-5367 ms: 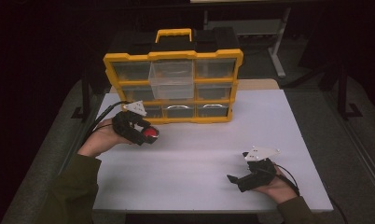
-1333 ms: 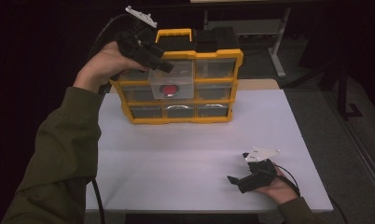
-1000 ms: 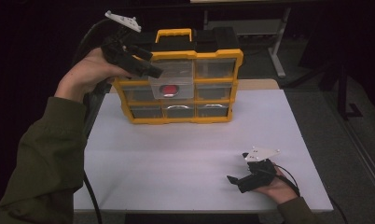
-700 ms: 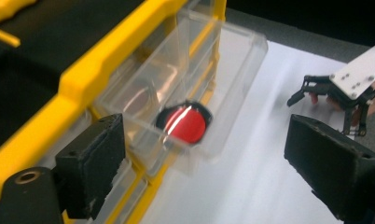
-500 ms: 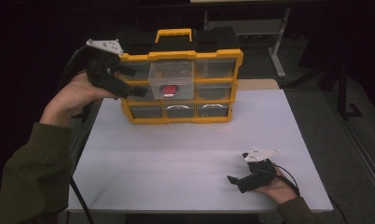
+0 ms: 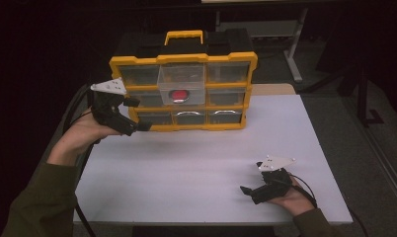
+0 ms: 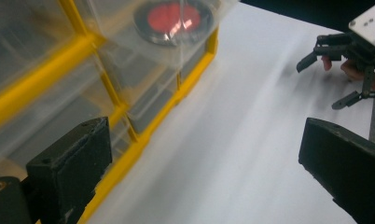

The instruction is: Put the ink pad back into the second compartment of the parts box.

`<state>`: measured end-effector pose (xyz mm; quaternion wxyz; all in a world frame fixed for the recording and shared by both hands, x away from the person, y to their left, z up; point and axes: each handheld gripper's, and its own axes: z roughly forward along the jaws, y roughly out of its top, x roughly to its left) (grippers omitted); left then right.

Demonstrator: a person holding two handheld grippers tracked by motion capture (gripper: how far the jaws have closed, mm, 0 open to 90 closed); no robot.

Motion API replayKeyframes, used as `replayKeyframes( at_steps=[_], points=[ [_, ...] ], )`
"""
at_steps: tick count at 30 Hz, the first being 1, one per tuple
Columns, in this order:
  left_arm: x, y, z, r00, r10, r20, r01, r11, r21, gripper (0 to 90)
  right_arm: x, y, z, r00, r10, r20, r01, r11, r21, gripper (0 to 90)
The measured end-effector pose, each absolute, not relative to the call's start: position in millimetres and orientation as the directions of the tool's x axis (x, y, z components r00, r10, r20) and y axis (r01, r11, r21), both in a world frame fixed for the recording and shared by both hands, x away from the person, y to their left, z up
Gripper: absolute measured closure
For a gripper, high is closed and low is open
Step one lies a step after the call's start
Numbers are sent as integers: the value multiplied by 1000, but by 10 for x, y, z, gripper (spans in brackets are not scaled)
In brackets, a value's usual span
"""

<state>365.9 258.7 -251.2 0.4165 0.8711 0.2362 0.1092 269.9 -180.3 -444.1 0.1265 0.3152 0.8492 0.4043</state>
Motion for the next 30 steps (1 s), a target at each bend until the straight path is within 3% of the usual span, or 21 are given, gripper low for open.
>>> replayKeyframes(
  at_steps=[30],
  points=[
    [3176,2521,-3723,863,505,-34,324,-498,805,0,2695,-1804,-4439,-771,635,38,431,478,766,0]
  ],
)
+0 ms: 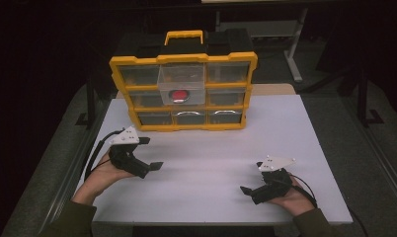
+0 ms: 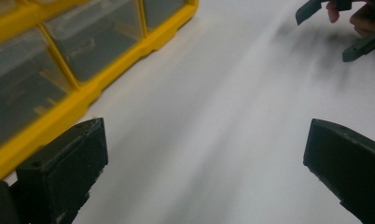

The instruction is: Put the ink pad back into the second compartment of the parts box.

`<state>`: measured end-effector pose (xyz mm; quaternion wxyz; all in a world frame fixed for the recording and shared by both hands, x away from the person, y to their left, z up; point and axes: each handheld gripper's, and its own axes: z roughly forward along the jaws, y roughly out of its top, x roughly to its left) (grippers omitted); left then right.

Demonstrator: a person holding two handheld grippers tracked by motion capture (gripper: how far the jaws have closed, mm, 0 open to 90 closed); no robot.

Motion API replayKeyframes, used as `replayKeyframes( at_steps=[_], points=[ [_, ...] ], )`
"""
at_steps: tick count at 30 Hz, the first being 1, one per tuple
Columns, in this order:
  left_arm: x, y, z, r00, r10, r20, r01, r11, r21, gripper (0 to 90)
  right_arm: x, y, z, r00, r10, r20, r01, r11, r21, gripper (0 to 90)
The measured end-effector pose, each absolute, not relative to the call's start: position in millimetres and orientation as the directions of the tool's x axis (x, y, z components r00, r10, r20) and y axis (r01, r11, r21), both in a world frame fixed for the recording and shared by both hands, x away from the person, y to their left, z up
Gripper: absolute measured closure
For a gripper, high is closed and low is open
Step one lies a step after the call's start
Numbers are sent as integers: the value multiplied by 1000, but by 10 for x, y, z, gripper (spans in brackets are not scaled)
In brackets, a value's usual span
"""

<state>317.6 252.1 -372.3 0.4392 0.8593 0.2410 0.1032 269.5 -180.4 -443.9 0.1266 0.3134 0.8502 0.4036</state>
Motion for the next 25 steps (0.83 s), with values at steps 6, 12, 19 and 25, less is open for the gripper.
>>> replayKeyframes(
  at_steps=[6,12,19,25],
  points=[
    [3078,2536,-3964,855,516,-56,332,-461,823,0,2693,-1806,-4438,-771,635,38,431,477,766,0],
    [3005,2582,-4151,855,513,-79,347,-453,821,0,2691,-1804,-4439,-771,636,34,428,478,767,0],
    [2978,2584,-4308,859,510,-50,339,-491,803,0,2691,-1805,-4439,-771,636,31,427,481,766,0],
    [2979,2579,-4323,858,511,-46,337,-494,802,0,2688,-1807,-4441,-771,637,30,427,481,766,0]
  ],
)
